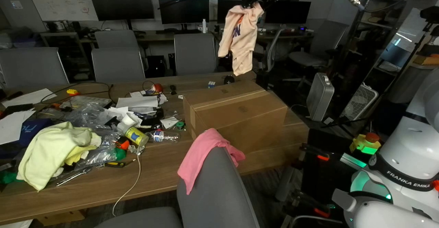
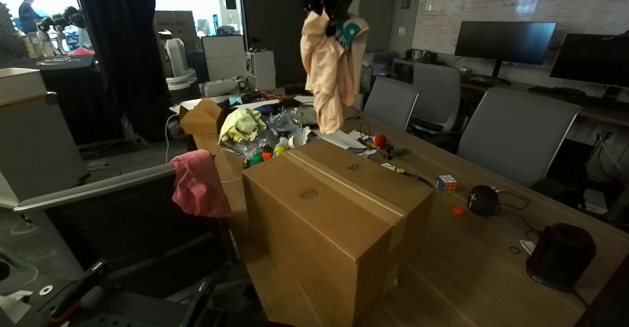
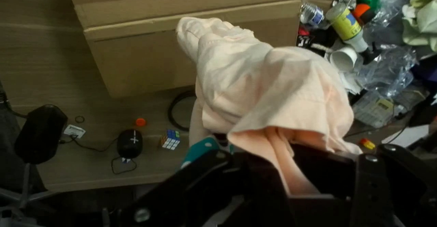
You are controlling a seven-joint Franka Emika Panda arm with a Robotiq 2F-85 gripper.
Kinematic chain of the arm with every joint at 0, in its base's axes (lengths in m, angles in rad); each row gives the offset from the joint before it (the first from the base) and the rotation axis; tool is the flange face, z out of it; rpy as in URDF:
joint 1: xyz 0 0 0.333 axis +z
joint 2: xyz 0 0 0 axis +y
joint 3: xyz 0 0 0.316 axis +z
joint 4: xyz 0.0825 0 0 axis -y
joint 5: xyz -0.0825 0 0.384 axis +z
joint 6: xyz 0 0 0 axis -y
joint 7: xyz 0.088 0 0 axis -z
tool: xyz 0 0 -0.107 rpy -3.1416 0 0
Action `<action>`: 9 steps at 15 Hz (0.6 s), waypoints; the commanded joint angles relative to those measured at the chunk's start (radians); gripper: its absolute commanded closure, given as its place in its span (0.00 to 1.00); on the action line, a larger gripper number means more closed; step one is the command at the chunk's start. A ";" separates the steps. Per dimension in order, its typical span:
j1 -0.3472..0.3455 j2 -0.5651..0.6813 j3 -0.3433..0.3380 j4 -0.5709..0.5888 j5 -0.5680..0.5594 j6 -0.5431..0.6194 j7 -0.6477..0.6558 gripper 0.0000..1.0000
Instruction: Pick up the clothes from the headrest of the chair and put them on the box
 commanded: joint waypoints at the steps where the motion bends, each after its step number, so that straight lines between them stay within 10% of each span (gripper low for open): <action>1: -0.027 0.030 0.030 0.016 -0.076 0.116 0.105 0.67; 9: -0.013 0.051 0.046 -0.023 -0.206 -0.019 0.114 0.14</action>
